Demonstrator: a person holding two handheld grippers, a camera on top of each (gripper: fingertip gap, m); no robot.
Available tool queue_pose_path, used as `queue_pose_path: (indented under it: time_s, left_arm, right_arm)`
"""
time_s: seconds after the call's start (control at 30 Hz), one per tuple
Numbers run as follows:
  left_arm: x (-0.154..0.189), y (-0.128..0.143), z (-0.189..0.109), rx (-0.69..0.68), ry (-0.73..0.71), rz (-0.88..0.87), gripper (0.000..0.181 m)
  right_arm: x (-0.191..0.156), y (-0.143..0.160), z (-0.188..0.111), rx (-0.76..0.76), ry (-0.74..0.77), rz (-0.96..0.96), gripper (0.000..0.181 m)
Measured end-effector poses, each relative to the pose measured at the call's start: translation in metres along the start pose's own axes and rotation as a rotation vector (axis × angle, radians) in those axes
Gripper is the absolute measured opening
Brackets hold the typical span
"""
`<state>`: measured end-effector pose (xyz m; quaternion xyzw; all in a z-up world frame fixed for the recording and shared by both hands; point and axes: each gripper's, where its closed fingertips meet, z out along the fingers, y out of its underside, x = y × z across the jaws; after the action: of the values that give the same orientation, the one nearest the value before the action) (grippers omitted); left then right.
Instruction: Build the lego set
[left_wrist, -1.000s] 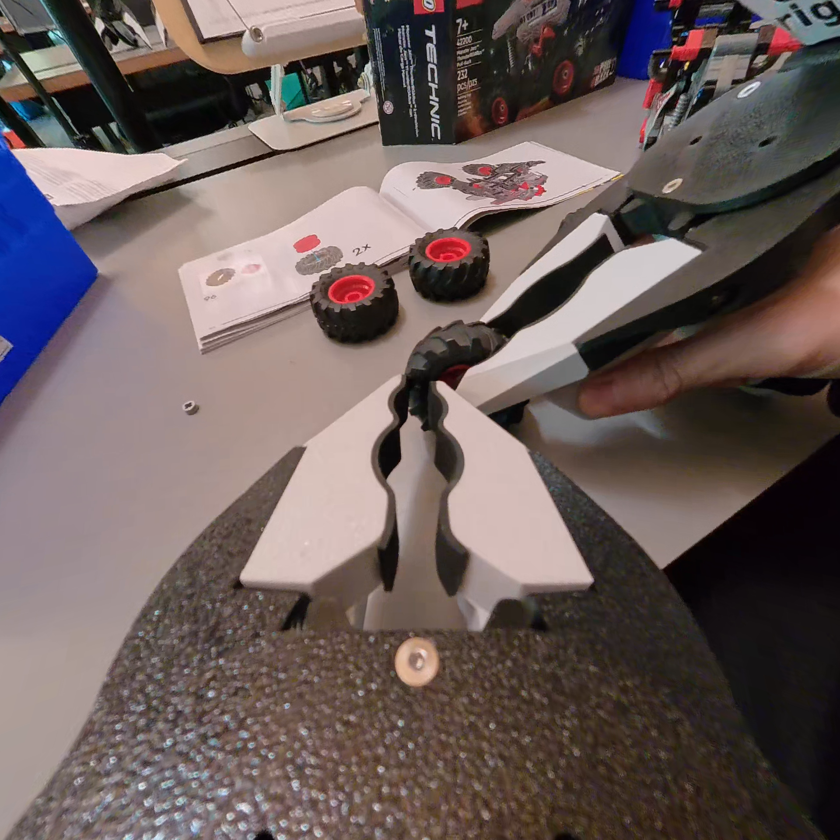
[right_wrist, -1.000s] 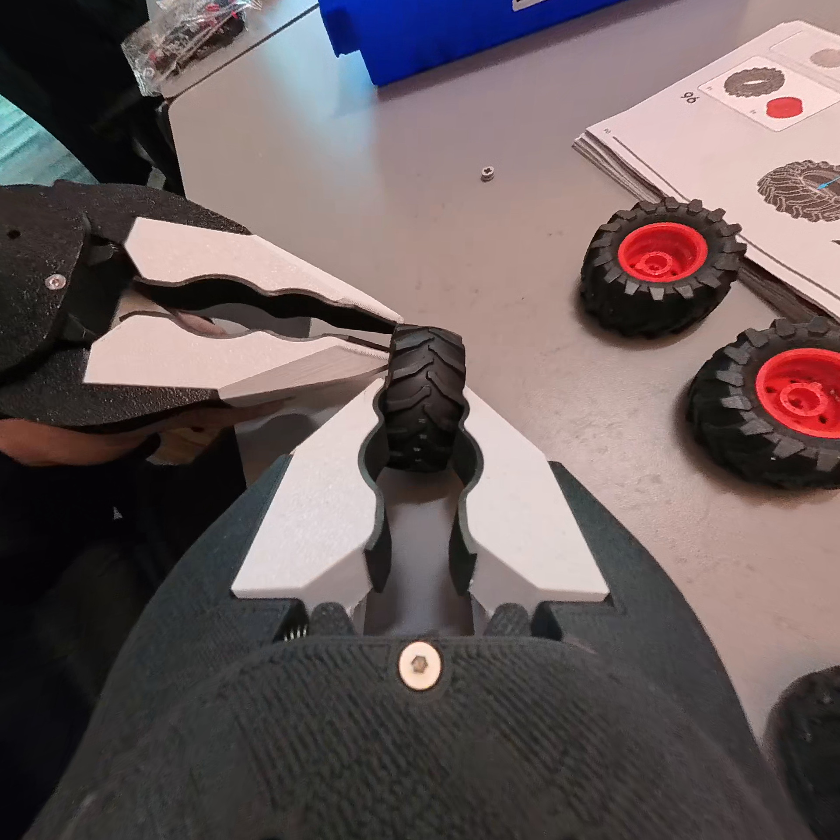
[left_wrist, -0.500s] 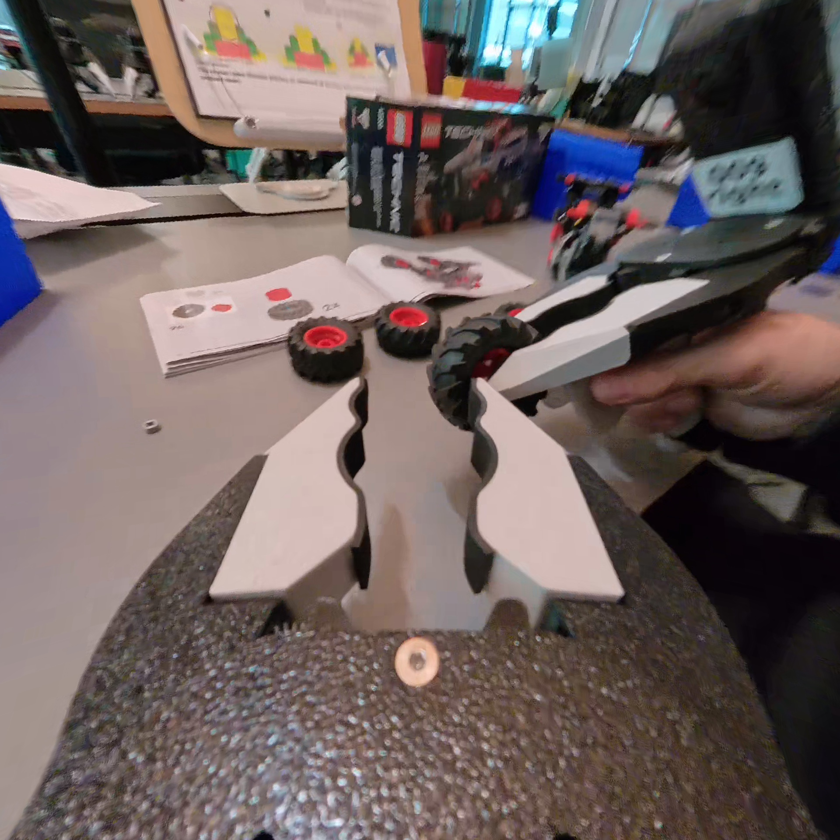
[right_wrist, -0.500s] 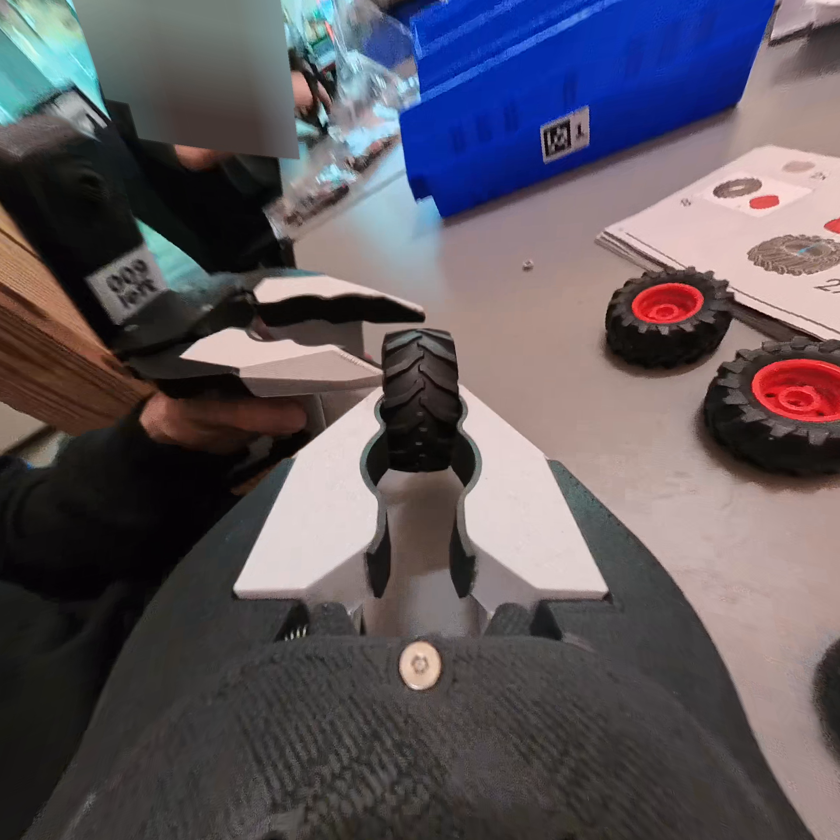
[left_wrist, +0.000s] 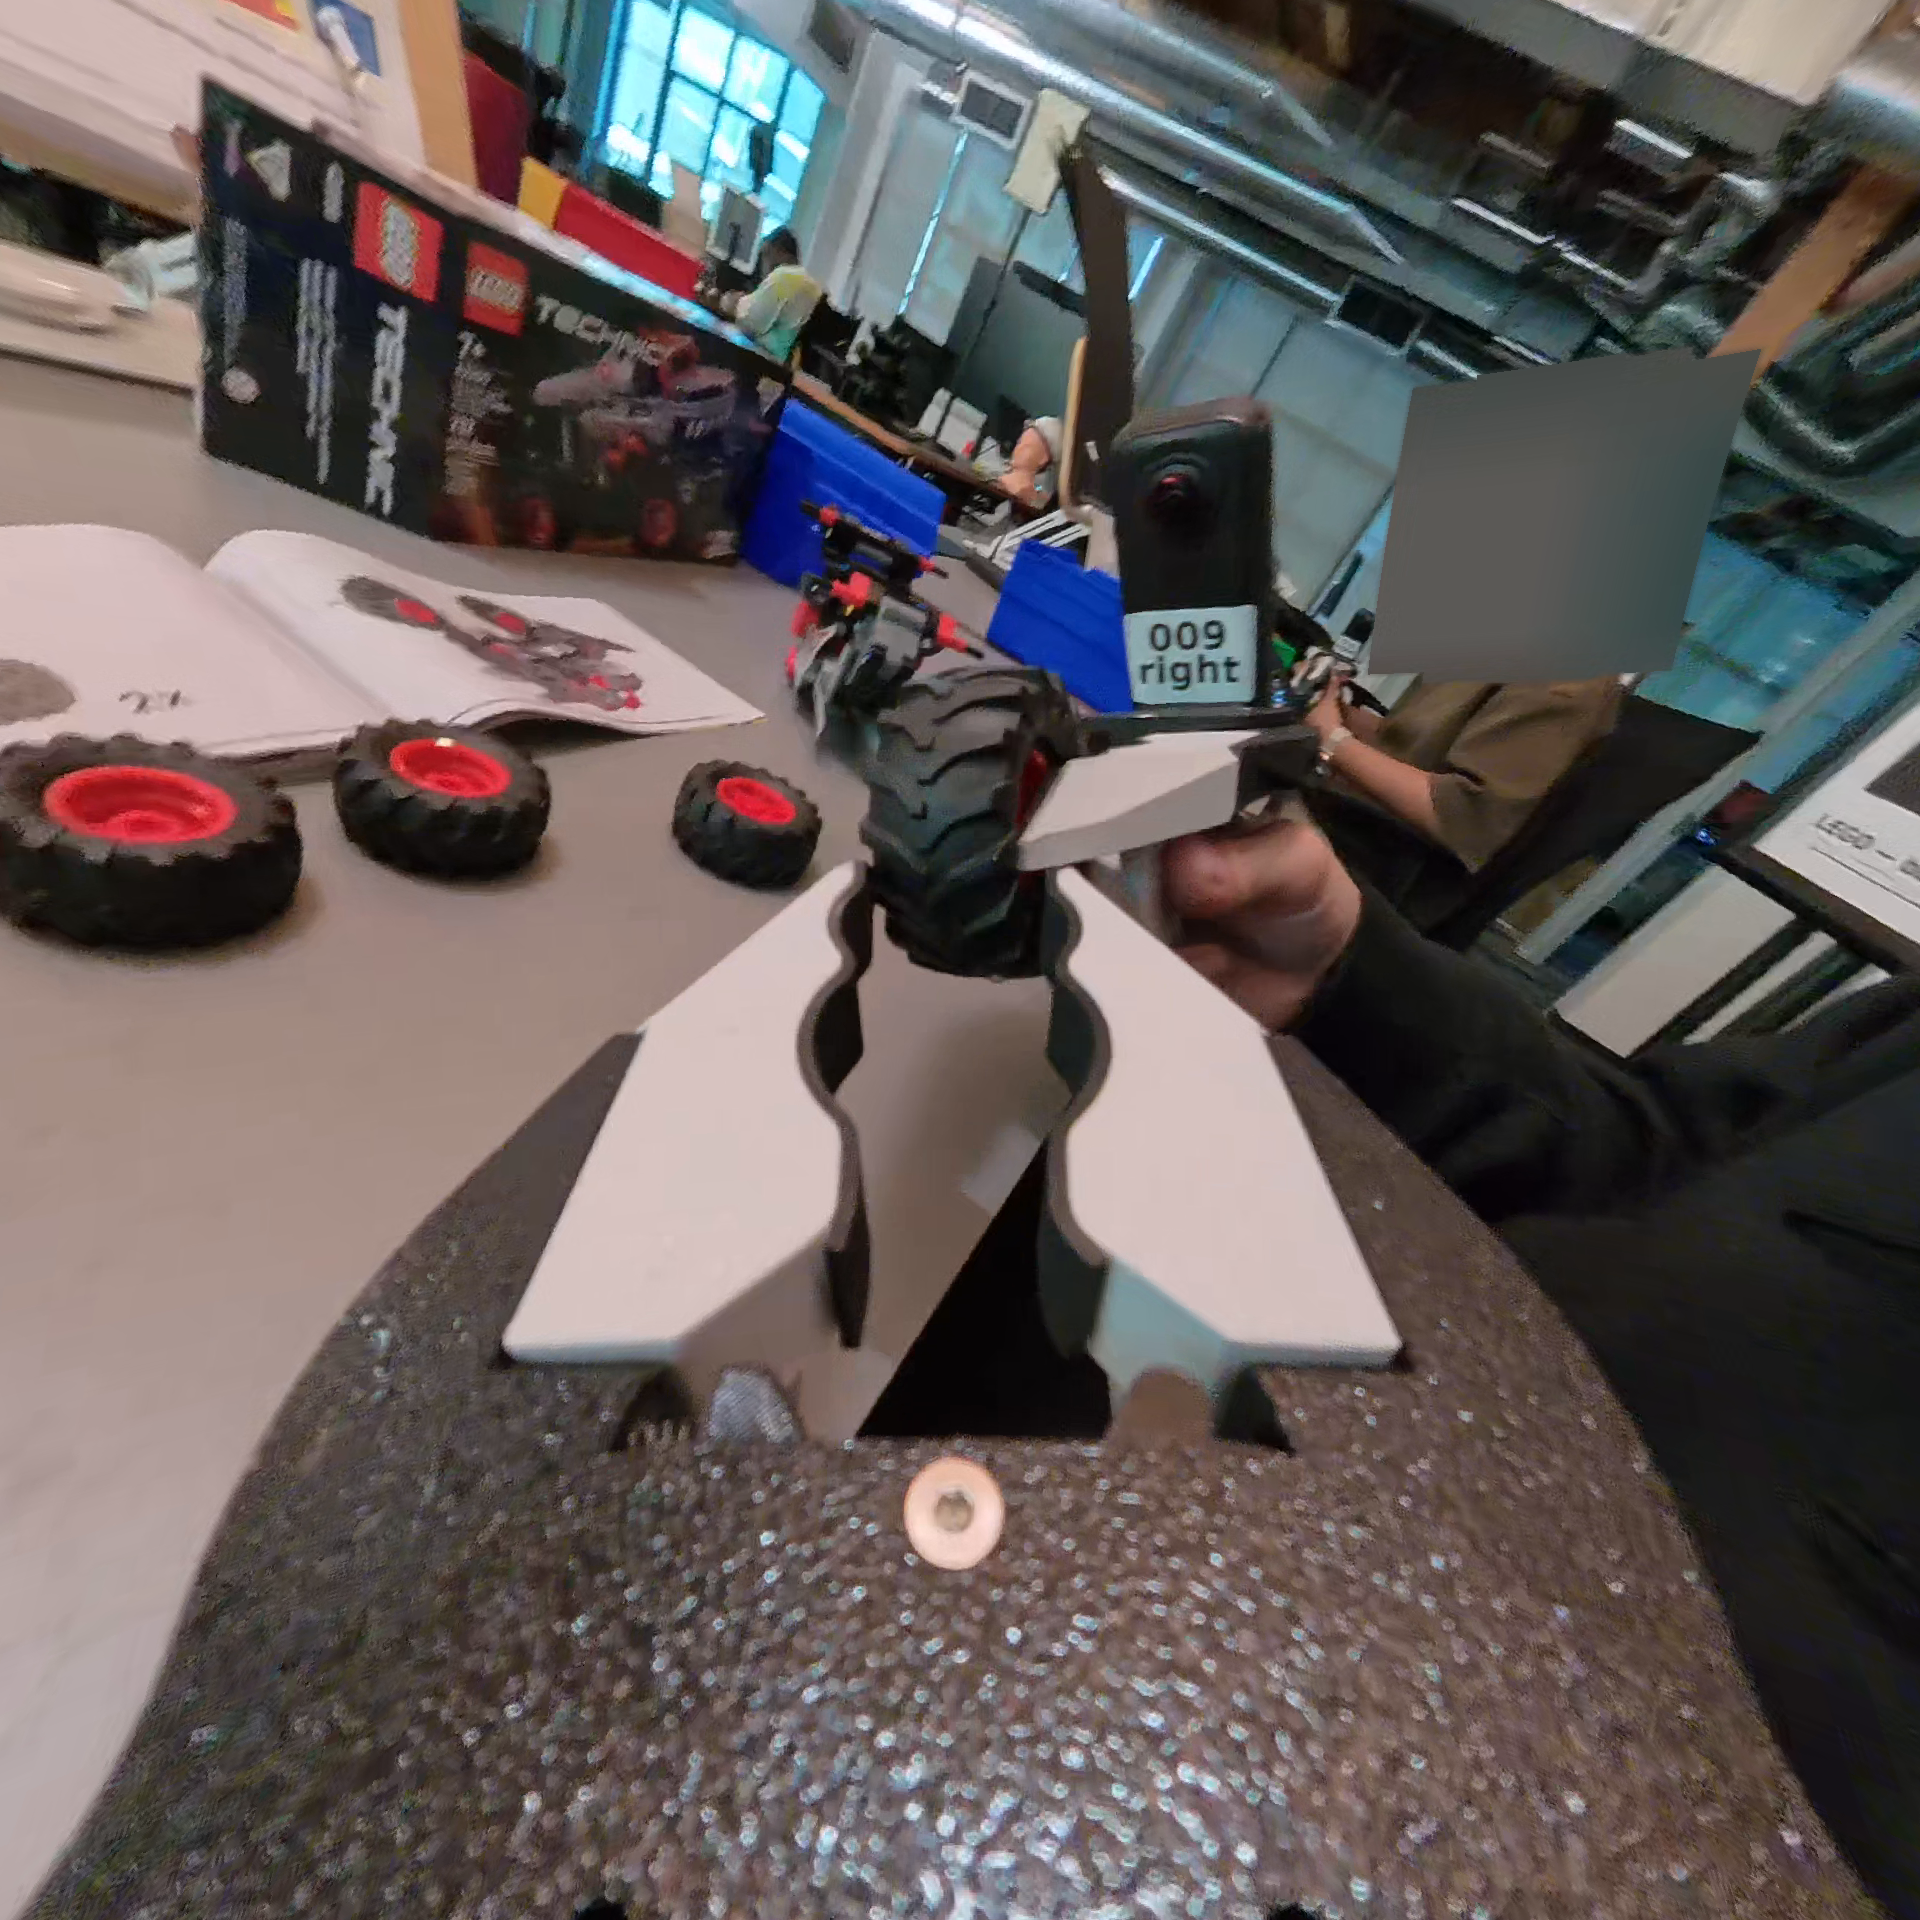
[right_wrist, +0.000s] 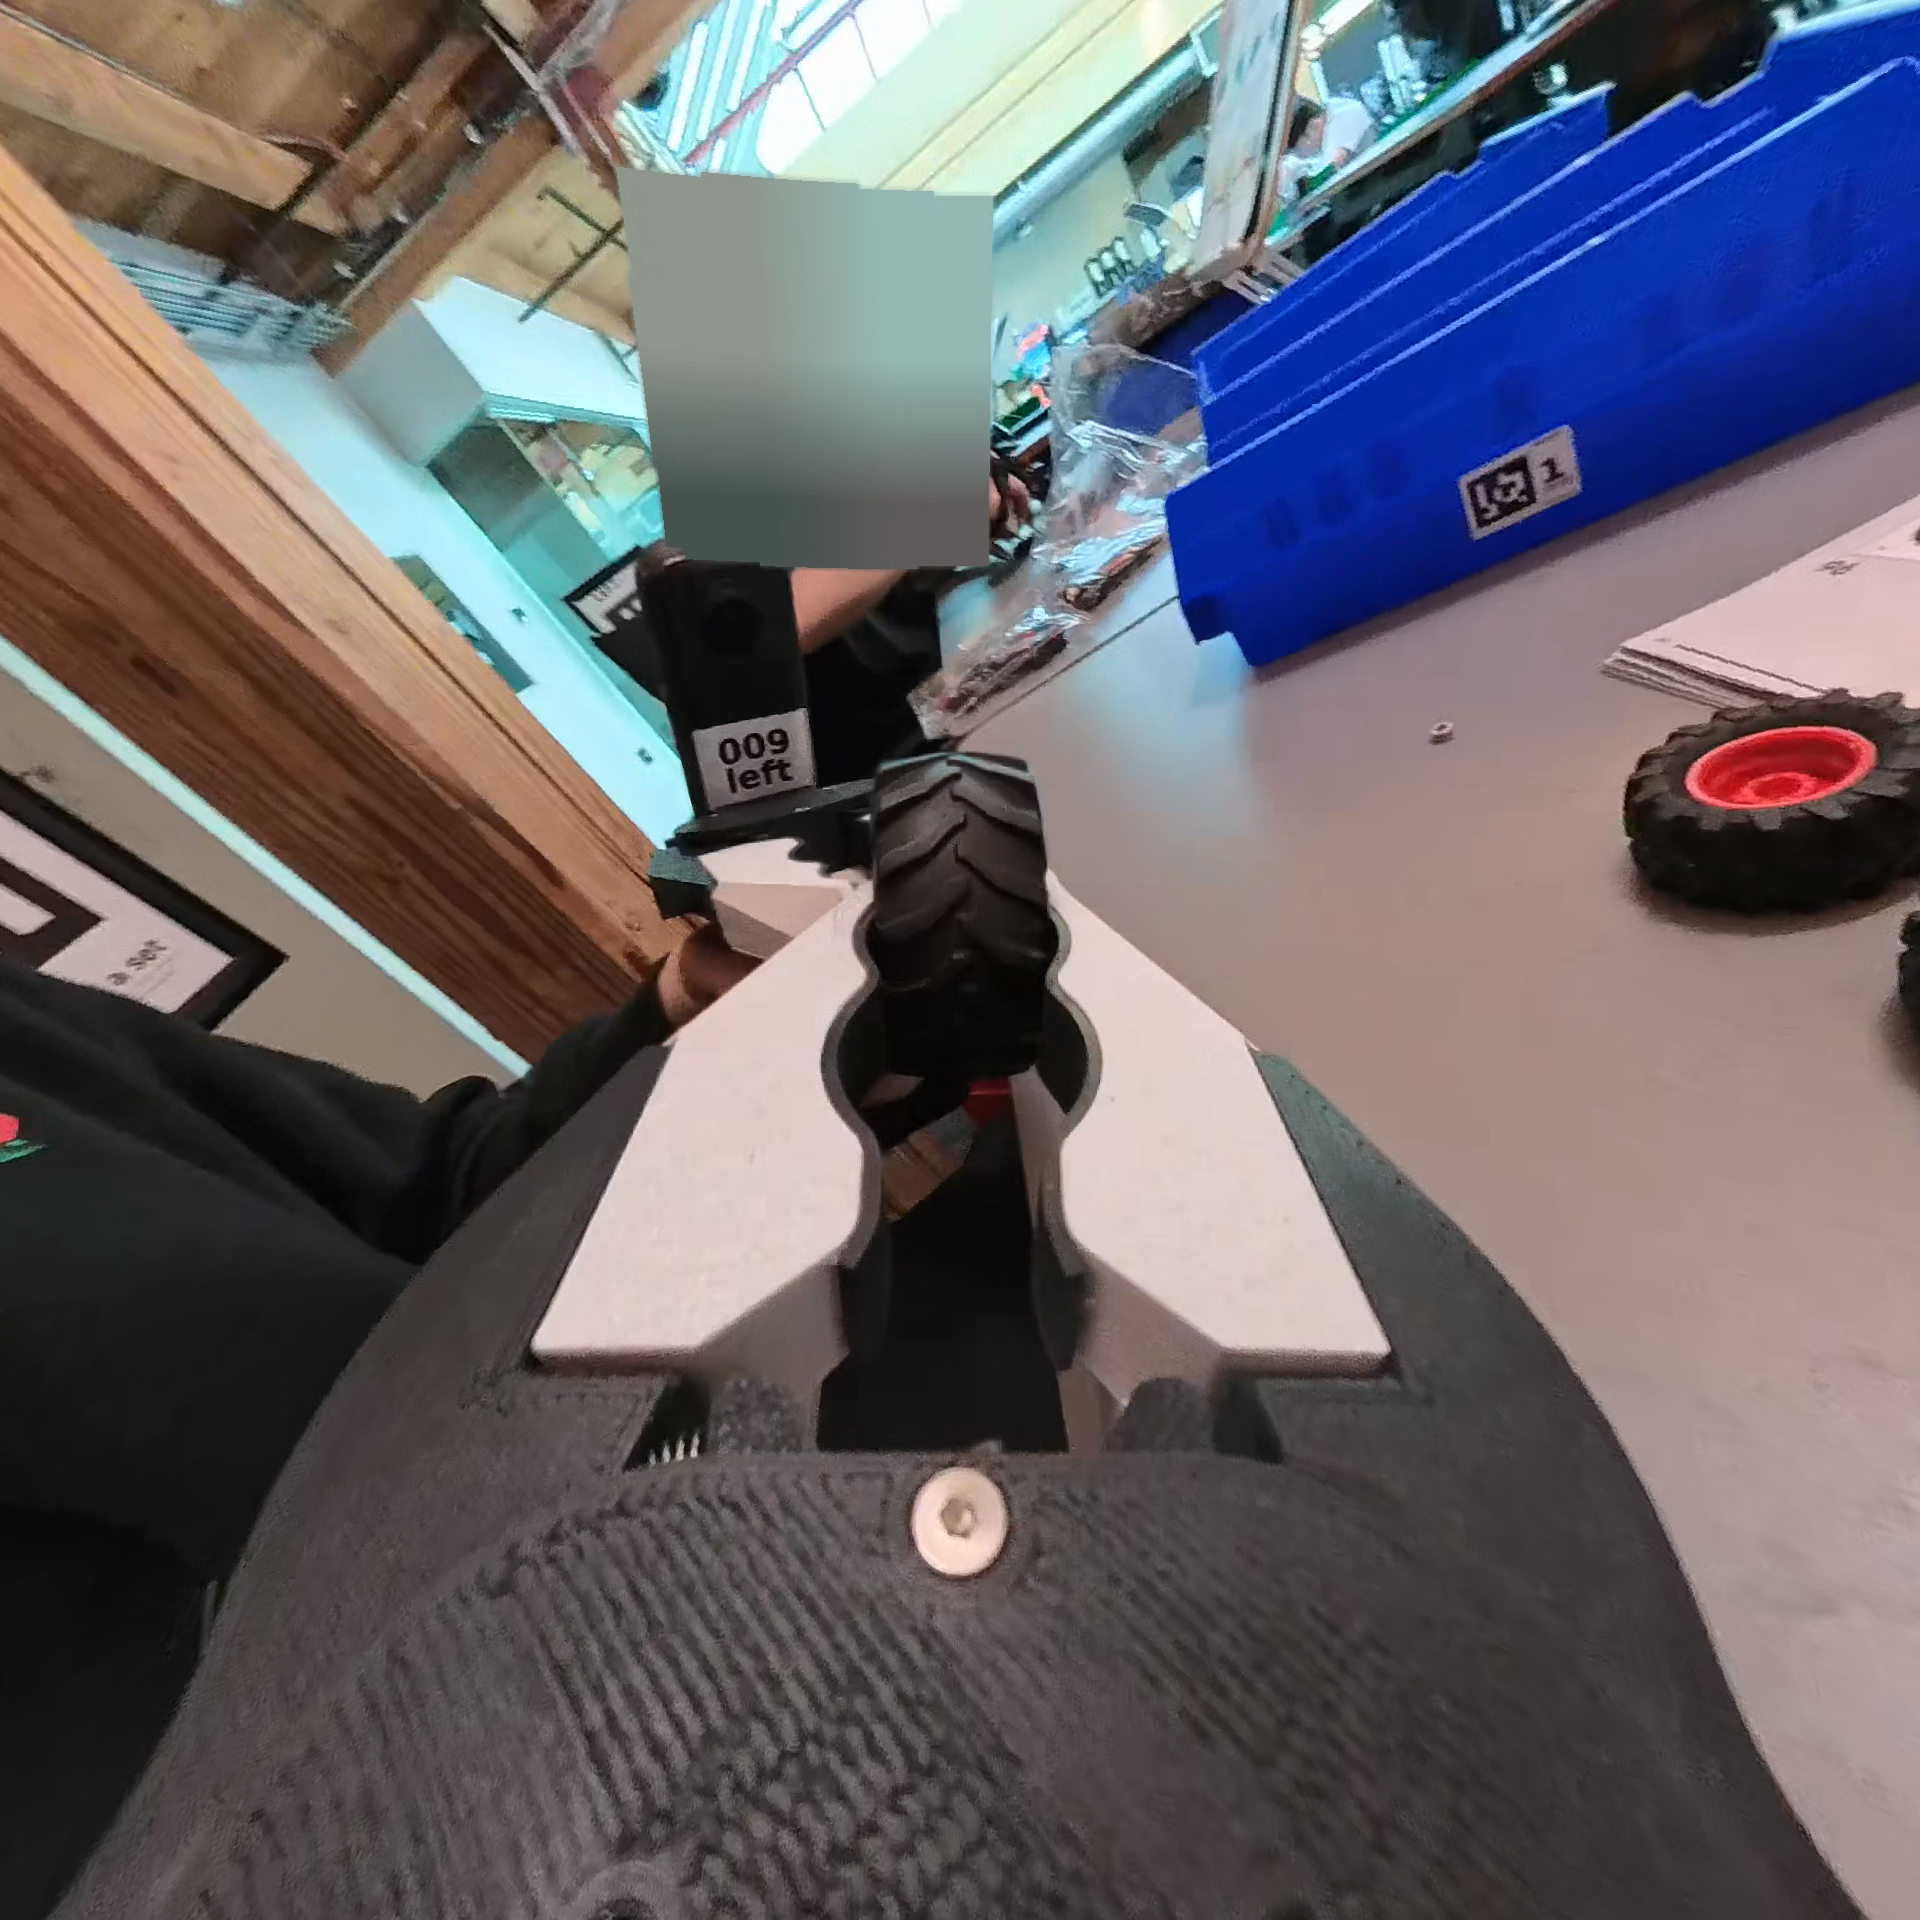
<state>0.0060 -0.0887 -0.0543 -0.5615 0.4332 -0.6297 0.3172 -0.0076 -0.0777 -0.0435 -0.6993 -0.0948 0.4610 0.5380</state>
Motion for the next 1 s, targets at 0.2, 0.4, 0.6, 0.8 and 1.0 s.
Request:
queue_pose_path:
  time_s: [0.2, 0.4, 0.6, 0.8, 1.0]
  left_arm:
    - [0.001, -0.001, 0.011, -0.061, -0.041, 0.024, 0.025]
    - [-0.005, 0.001, 0.025, -0.143, -0.17, 0.195, 0.031]
    - [0.004, 0.0, 0.036, -0.149, -0.067, 0.174, 0.024]
    - [0.021, -0.006, 0.048, -0.097, 0.102, 0.086, 0.023]
    - [0.032, -0.016, 0.057, -0.008, 0.264, -0.107, 0.022]
  right_arm:
    - [0.007, -0.01, -0.018, -0.002, 0.049, -0.11, 0.028]
    - [0.017, -0.012, -0.03, -0.016, 0.116, -0.111, 0.027]
    - [0.015, -0.013, -0.045, -0.04, 0.075, -0.089, 0.026]
    - [0.008, -0.018, -0.062, 0.041, -0.075, -0.014, 0.026]
    - [-0.005, -0.029, -0.071, 0.134, -0.197, 0.028, 0.025]
